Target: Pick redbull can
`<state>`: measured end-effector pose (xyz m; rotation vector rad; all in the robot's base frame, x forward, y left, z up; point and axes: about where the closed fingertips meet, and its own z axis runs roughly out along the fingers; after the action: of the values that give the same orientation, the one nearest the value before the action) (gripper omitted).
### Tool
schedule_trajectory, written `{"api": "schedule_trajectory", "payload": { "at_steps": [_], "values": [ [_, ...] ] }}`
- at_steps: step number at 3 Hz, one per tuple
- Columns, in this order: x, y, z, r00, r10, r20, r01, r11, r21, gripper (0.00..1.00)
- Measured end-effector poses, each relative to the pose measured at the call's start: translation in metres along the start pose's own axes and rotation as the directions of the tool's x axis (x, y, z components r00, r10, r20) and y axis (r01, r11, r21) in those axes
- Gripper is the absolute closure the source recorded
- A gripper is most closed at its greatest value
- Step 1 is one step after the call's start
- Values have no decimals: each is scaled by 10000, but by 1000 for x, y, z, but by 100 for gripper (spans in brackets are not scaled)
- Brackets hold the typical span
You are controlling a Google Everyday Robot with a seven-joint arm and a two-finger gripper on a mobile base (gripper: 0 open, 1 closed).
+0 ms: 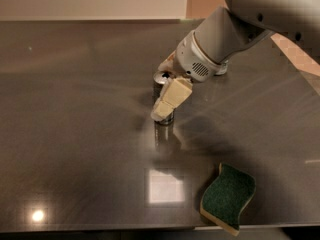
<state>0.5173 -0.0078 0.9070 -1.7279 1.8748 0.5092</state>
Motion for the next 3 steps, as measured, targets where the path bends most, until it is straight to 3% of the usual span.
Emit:
{"api": "schedule_trajectory", "payload": {
  "at_steps": [2, 3],
  "values": [
    [1, 0, -3, 10000, 11, -33, -11, 10000, 2, 81],
    [-13, 1, -22, 9996, -208, 213, 210, 9997, -95, 100]
  ]
}}
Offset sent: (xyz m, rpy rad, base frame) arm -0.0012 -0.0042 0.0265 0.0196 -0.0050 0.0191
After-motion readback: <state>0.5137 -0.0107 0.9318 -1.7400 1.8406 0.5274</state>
